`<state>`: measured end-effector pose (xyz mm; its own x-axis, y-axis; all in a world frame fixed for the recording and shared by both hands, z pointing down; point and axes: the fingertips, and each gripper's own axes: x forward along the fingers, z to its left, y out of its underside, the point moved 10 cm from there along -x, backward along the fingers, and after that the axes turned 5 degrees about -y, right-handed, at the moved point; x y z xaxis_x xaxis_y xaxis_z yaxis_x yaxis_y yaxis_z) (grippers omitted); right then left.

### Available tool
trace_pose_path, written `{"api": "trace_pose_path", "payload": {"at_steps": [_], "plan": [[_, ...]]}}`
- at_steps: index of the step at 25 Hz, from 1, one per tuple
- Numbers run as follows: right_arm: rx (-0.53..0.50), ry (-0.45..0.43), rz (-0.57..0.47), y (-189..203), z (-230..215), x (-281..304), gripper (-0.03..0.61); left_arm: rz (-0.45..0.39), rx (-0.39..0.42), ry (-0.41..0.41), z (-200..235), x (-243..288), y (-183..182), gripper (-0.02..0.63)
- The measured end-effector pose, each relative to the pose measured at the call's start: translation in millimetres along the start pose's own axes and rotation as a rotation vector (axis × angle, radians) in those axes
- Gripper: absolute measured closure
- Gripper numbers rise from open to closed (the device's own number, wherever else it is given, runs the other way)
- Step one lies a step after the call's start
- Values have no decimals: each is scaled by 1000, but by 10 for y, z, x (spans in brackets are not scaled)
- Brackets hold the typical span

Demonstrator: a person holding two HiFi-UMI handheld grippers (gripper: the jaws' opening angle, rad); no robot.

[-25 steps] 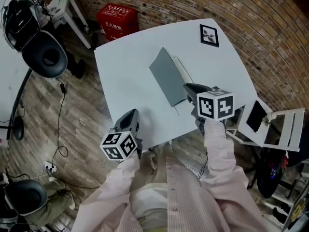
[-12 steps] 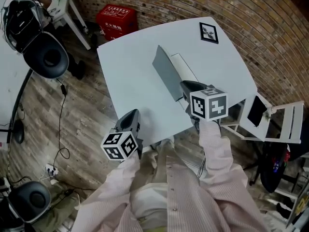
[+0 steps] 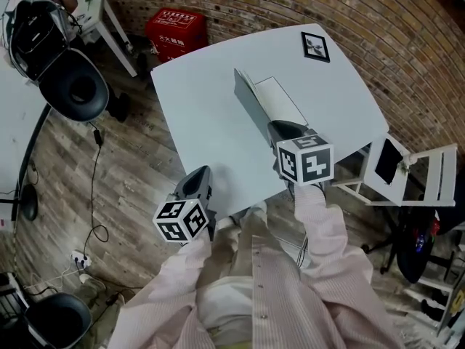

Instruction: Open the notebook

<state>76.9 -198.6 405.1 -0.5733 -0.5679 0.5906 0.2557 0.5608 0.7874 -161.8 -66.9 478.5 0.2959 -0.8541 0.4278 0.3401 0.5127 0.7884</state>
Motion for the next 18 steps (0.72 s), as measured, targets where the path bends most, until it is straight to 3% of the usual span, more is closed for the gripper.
{"api": "trace_pose_path", "payload": {"at_steps": [13,18], "plan": [[-123,74,-4,142,421,128,548,26,7,25,109,-164,80,621],[-151,62,4,219,523,190,548,19,3,11,101,-206,104,621]]}}
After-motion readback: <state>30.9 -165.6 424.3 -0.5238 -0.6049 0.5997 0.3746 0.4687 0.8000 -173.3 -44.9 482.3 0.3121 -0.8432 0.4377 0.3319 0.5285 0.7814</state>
